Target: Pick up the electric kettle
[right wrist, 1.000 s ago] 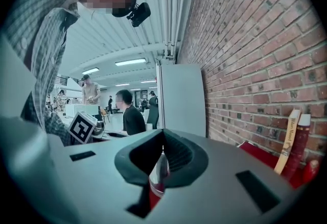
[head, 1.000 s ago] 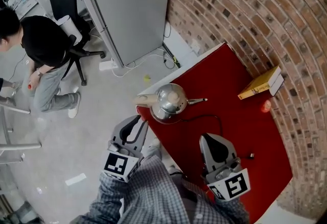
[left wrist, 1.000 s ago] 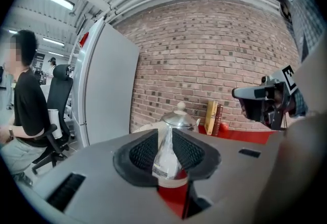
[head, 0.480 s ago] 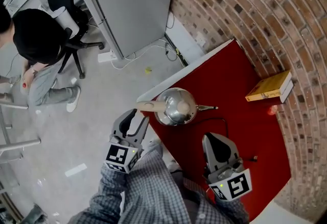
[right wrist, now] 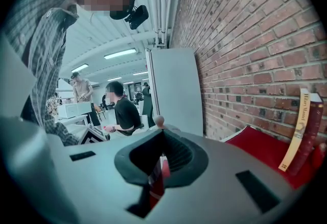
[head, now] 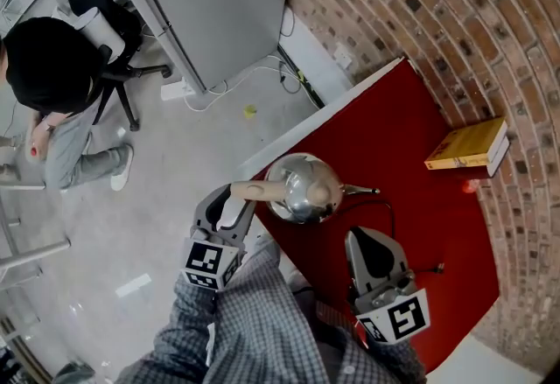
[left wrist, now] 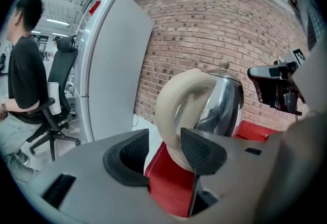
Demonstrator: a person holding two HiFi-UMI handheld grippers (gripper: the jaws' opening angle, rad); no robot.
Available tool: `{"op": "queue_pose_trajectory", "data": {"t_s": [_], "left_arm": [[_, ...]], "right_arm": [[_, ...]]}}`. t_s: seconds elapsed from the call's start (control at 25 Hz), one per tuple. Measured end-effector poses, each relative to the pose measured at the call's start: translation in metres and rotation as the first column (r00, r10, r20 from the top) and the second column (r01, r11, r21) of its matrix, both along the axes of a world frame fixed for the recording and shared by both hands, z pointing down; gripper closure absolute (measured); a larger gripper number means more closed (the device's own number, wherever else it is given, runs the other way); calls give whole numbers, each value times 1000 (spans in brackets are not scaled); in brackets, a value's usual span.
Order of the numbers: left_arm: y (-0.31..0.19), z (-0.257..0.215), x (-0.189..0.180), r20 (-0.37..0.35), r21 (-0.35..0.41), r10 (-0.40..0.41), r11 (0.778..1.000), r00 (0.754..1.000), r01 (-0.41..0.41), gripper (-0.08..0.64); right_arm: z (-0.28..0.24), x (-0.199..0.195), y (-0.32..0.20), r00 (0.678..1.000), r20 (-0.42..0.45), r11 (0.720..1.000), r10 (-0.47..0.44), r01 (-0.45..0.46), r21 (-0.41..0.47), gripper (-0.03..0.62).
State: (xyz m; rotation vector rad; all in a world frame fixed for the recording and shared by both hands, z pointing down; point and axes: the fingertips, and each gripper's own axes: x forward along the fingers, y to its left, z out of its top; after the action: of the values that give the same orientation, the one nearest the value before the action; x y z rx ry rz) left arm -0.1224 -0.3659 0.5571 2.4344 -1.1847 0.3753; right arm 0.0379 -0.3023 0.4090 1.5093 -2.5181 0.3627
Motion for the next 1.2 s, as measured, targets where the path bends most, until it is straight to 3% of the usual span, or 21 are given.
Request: {"op": "queue_pose_trajectory", "data": {"t_s": [0.4, 0.6, 0.72, 0.96, 1.08, 1.2], "left_arm": [[-14, 8, 11, -29, -13, 11, 1000, 1000, -11, 376], [-15, 9, 16, -30, -18, 24, 1000, 999, -25, 408], [-16, 8, 16, -35, -19, 28, 999, 999, -29, 410], [-15, 10, 14, -43, -29, 35, 999, 998, -36, 413], [-15, 9, 15, -45, -29, 41, 999, 998, -42, 414], [-16, 9, 16, -43, -30, 46, 998, 998, -48, 414]], "right_arm": [[33, 8, 0, 999, -36, 999, 27, -28, -35, 584], [58, 18, 2, 997, -27, 993, 72, -75, -96, 584], [72, 26, 0, 991, 44, 985, 123, -117, -127, 584], [96, 41, -10, 947, 218, 960, 236, -193, -202, 583], [103, 43, -18, 903, 324, 948, 281, -208, -241, 463], [105, 48, -26, 843, 426, 937, 328, -234, -259, 436]]}}
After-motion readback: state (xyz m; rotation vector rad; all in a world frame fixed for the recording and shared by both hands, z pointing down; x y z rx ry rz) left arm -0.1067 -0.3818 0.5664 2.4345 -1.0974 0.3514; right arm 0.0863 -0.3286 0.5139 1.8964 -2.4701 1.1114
